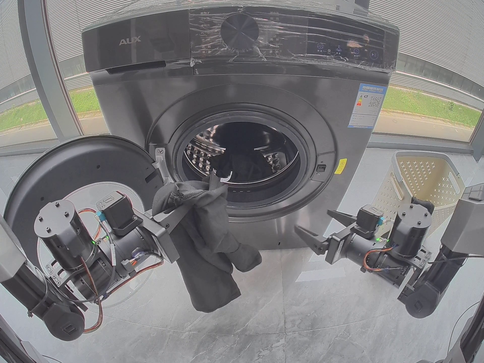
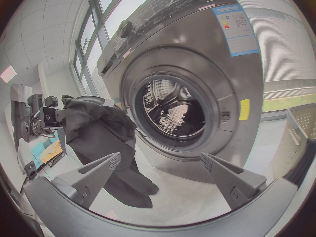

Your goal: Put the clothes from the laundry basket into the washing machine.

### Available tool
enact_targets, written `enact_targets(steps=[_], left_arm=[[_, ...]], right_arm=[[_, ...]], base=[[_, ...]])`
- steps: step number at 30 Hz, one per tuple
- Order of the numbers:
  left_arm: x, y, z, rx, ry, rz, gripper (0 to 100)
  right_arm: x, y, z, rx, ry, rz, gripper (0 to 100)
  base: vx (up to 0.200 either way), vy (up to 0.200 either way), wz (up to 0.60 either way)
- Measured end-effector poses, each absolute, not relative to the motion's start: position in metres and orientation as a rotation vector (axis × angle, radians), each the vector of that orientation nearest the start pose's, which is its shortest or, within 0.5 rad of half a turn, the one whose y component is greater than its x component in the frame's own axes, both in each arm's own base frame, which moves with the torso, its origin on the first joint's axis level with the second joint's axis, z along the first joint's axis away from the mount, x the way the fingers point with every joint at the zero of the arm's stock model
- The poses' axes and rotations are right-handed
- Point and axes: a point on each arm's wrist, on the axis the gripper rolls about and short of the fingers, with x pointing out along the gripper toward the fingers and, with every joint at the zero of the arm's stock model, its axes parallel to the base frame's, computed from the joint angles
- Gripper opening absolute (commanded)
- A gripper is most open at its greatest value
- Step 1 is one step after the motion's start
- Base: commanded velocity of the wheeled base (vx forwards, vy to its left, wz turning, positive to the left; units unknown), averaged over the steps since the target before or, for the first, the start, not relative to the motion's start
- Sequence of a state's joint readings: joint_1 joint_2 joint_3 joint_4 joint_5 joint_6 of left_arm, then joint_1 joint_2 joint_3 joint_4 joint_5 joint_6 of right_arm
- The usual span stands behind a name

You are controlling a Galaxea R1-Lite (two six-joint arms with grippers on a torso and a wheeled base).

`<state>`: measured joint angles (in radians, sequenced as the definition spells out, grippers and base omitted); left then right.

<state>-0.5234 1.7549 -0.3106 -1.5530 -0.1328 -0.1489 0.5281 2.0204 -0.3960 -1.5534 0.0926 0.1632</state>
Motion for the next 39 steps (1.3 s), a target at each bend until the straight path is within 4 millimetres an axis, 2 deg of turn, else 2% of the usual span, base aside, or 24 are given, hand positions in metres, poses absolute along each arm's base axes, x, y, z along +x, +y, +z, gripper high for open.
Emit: enact_targets(steps=[4, 8, 13, 20, 25, 34, 39], left_arm=[[0.226, -0.131, 0.134, -0.156, -0.039, -0.593, 0], [0.233, -0.134, 0.125, -0.147, -0.008, -0.551, 0], [0.237, -0.137, 0.117, -0.148, 0.018, -0.550, 0], [0.236, -0.143, 0.107, -0.127, 0.055, -0.563, 0], [0.235, -0.144, 0.105, -0.124, 0.063, -0.568, 0], [0.232, -0.149, 0.102, -0.119, 0.076, -0.587, 0], [0.230, -0.151, 0.101, -0.118, 0.083, -0.598, 0]], right_arm=[[0.259, 0.133, 0.087, 0.126, 0.117, 0.564, 100], [0.260, 0.126, 0.090, 0.125, 0.106, 0.545, 100], [0.259, 0.125, 0.091, 0.126, 0.101, 0.543, 100], [0.258, 0.126, 0.092, 0.128, 0.102, 0.547, 100], [0.257, 0.127, 0.091, 0.127, 0.106, 0.550, 100], [0.257, 0.127, 0.091, 0.127, 0.107, 0.550, 100], [0.256, 0.128, 0.090, 0.126, 0.109, 0.555, 100]], base=[[0.000, 0.000, 0.00], [0.050, 0.000, 0.00], [0.200, 0.000, 0.00], [0.029, 0.000, 0.00], [0.200, 0.000, 0.00], [0.000, 0.000, 0.00], [0.200, 0.000, 0.00]])
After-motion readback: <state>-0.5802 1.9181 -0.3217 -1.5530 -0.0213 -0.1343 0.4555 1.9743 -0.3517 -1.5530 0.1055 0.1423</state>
